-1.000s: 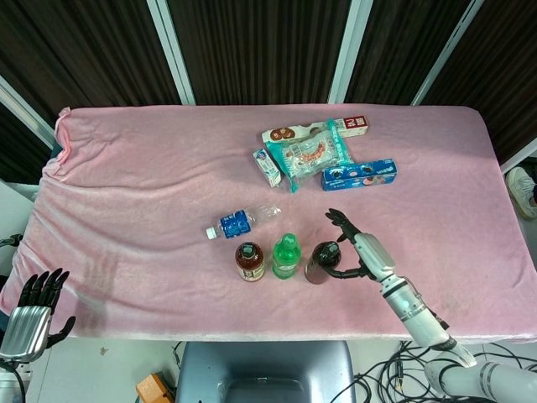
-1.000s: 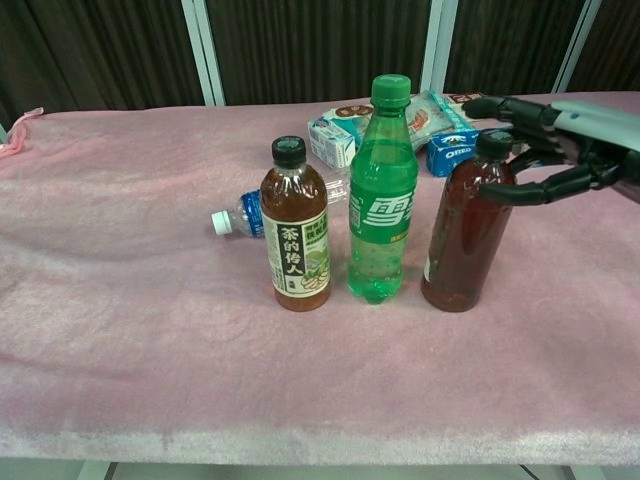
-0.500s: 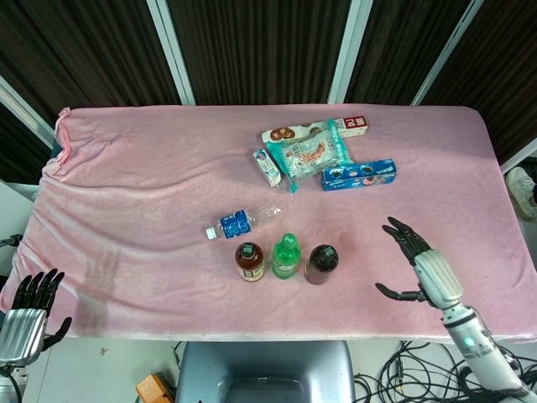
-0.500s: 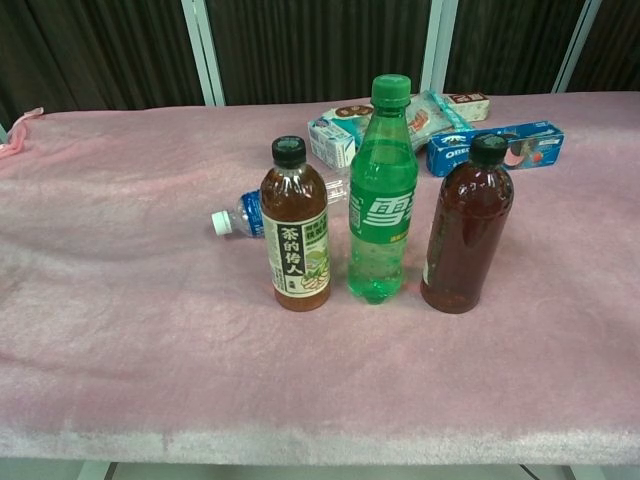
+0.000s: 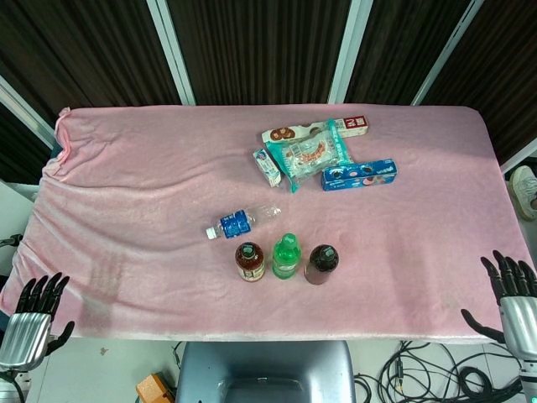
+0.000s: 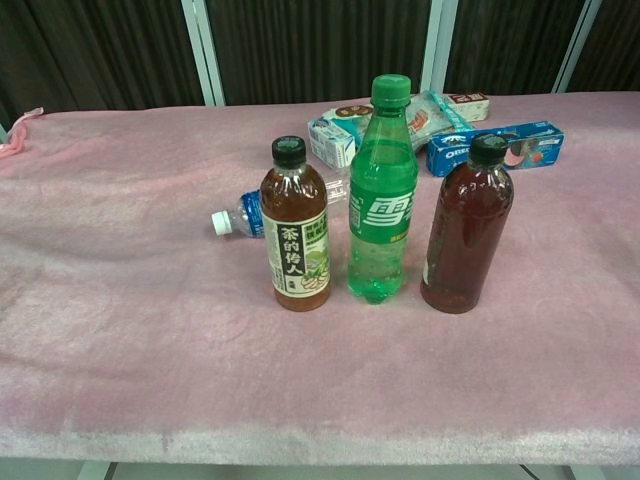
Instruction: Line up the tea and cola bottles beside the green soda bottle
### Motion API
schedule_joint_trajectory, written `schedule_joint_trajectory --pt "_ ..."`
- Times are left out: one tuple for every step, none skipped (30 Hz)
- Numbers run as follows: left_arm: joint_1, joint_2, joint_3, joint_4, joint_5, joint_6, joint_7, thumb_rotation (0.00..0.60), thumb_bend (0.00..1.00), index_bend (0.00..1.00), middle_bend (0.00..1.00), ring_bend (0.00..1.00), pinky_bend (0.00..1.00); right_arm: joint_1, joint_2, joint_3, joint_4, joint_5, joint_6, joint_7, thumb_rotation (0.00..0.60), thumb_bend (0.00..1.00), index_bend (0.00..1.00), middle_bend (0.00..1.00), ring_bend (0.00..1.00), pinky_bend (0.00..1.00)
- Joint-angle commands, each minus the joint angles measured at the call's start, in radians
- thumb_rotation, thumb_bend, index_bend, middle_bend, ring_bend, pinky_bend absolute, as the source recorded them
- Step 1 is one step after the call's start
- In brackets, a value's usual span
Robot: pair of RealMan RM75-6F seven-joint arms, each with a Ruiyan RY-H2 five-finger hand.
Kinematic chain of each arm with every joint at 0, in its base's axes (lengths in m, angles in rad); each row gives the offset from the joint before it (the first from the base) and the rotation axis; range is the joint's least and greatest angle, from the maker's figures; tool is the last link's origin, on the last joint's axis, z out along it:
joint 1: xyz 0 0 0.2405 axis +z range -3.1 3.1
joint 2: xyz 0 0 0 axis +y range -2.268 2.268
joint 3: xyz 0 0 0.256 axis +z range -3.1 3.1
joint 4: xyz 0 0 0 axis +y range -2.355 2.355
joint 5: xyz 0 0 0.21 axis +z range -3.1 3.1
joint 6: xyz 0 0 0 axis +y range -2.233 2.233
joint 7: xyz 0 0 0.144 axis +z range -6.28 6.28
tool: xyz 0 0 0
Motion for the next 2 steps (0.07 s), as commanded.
schedule_joint_trajectory --pt "0.001 0.0 -0.001 0.003 -0.001 0.001 -0.003 0.6 0.31 0.0 0.05 0.0 0.0 -0.004 -0.003 0.003 0.006 -0.003 -0.02 -0.006 0.6 0.34 0.0 0.0 0.0 0.04" --pt "0.001 0.001 -0.001 0.004 0.0 0.001 -0.005 0.6 0.31 0.0 0.05 0.0 0.0 -0.003 -0.002 0.003 0.005 -0.005 -0.026 -0.008 0.6 0.34 0.0 0.0 0.0 0.04"
